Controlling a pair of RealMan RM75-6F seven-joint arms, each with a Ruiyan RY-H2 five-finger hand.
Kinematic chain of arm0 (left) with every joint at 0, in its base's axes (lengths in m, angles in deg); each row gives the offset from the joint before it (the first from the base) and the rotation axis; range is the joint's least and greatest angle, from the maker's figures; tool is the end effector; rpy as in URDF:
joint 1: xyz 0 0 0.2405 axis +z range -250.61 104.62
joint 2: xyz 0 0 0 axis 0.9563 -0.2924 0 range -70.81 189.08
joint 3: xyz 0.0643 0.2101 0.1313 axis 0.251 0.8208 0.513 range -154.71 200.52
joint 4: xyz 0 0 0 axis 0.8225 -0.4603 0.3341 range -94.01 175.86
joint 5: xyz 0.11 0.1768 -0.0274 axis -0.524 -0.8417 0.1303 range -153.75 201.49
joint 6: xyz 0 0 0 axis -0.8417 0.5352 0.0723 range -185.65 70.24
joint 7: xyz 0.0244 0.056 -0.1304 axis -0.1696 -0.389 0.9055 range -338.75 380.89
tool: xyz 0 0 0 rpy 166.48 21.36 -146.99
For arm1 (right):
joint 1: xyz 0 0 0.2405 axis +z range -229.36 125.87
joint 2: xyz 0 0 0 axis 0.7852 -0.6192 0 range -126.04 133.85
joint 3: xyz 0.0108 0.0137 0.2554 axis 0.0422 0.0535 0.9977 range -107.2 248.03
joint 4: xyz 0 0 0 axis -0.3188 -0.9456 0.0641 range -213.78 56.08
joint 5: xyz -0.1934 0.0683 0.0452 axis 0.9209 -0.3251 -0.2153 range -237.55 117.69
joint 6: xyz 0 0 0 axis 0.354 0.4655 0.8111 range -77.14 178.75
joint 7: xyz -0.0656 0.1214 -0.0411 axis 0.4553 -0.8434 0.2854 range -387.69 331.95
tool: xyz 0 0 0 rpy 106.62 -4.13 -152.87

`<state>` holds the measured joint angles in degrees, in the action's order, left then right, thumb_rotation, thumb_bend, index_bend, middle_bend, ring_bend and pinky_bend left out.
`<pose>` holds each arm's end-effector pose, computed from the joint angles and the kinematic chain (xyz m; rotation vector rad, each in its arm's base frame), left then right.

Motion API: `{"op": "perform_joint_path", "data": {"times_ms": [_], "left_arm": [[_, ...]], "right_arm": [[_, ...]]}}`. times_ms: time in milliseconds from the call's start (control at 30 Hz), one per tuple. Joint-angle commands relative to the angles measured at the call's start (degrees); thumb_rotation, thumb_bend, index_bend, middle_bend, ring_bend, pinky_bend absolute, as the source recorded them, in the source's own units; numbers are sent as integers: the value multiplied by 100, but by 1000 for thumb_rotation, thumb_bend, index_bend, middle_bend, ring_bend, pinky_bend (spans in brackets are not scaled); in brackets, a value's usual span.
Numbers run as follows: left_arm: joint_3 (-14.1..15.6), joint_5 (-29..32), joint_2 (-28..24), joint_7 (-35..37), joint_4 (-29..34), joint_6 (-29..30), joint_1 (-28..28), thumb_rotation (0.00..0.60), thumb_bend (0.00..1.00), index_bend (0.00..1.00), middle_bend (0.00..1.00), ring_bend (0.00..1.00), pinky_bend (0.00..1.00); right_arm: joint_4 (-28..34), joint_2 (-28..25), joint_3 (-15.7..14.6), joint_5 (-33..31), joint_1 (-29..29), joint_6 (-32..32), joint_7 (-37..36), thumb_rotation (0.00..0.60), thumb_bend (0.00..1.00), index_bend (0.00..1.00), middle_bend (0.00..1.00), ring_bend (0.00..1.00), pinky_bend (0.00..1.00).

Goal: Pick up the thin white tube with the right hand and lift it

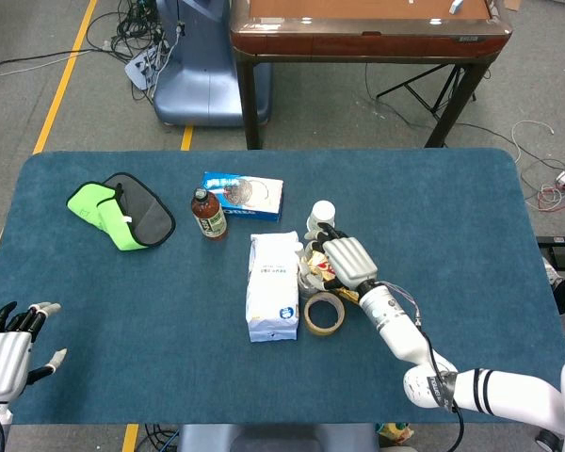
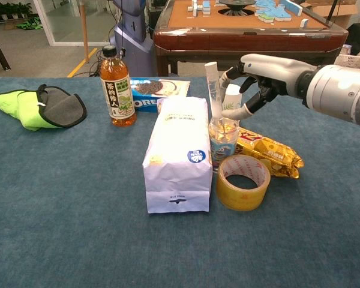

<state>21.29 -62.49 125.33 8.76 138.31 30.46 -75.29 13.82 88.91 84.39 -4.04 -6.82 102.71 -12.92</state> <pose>-0.2957 0.1616 0.1443 -1.3839 -0.8392 -0.8240 -0.1164 -0.3475 -0.0017 1.8226 -1.1902 1.0340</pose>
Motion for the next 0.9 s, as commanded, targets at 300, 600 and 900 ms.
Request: {"op": "perform_joint_path", "data": {"times_ms": [300,600,900], "left_arm": [[-4,7,-9,16,-14,5,7,600,239,243,237,296,80],[2,27,0,63,-69,2,21,600,239,243,237,296,80],[-3,43,13,96,-120,-13,19,600,239,243,237,295,80]], "right_arm": [[-41,75,-56,25,59,-7,-54,600,382,454,214,70,177],[-121,159,-92,-7,102,-18,-76,600,384,454,216,70,177],[-188,197,-102,-55,131,-15,-81,600,405,460,221,71,177]]}}
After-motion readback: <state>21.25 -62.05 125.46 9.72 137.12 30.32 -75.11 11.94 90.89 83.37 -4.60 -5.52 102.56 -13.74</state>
